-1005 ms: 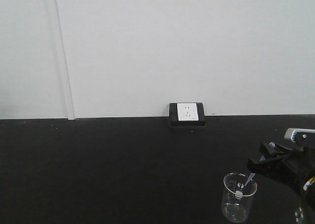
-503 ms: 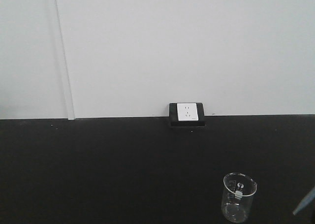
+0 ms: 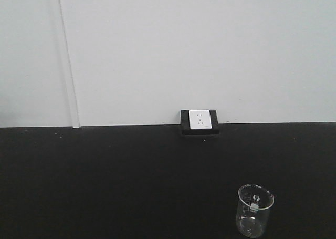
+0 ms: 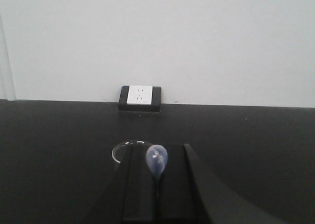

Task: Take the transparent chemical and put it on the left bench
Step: 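Lift the dropper pipette up out of the beaker with the right gripper, then drive the base to the bench with white bins, holding the pipette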

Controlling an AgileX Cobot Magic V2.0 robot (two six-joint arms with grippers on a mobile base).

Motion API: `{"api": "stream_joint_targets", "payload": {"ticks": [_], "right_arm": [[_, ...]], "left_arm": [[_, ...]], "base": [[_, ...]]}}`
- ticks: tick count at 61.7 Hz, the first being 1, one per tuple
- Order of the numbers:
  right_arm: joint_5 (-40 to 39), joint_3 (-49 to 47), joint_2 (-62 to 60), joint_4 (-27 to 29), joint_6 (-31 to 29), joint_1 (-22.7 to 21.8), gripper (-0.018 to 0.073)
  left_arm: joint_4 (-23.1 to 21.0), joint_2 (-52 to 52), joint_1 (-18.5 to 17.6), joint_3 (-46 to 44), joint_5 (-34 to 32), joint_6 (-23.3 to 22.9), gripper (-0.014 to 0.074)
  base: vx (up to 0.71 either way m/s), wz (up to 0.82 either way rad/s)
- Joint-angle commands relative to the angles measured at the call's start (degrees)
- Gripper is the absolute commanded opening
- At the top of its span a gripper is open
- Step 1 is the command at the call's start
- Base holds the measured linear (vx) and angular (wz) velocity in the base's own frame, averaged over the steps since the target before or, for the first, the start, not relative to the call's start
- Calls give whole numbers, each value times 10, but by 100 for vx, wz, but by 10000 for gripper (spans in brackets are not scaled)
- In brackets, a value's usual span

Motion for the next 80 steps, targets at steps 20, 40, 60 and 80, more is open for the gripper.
{"api": "stream_joint_targets", "payload": {"ticks": [20,40,60,80], "right_arm": [[-32,17,5,-4,-2,-2,-8],[-29,17,5,-4,-2,-2,-8],[-29,17,5,-4,-2,-2,-8],[-29,17,5,-4,-2,-2,-8]], "left_arm": [[0,-11,-1,9,-45,-4,-3],[0,-11,-1,9,-45,-4,-3],[0,-11,-1,9,-45,-4,-3],[0,-11,-1,9,-45,-4,-3]], "base": [[0,0],[0,1],[-5,-1],[-19,-1]]}}
